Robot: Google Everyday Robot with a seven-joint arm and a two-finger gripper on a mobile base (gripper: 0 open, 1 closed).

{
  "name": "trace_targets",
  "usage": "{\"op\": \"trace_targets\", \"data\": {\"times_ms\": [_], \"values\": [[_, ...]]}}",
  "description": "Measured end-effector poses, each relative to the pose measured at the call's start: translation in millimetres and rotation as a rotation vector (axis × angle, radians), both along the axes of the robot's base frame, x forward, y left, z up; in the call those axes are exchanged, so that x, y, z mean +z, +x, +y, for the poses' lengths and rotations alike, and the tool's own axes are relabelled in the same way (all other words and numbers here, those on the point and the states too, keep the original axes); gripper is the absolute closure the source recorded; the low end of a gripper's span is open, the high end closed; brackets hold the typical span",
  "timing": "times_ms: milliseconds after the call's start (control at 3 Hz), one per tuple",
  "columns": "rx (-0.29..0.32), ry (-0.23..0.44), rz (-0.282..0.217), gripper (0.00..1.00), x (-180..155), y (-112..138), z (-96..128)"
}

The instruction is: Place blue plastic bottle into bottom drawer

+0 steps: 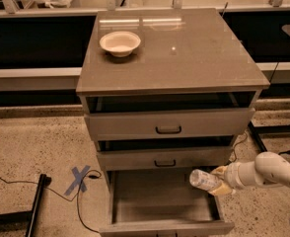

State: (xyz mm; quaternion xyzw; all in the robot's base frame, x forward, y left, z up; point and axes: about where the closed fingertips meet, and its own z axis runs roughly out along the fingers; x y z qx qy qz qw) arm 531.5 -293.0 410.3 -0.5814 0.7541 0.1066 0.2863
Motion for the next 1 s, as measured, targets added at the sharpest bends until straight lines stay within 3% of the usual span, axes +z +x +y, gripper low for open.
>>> {"op": "trace_targets", "data": {"times_ms": [333,667,1000], "values": [[0.015,0.007,0.023,1.0,-7.5,3.5,0.8],[0.118,-0.024,0.046,1.0,-53.9,5.6,18.3],[0.194,-0.081,0.102,1.0,-106.3,4.4,29.2]]}}
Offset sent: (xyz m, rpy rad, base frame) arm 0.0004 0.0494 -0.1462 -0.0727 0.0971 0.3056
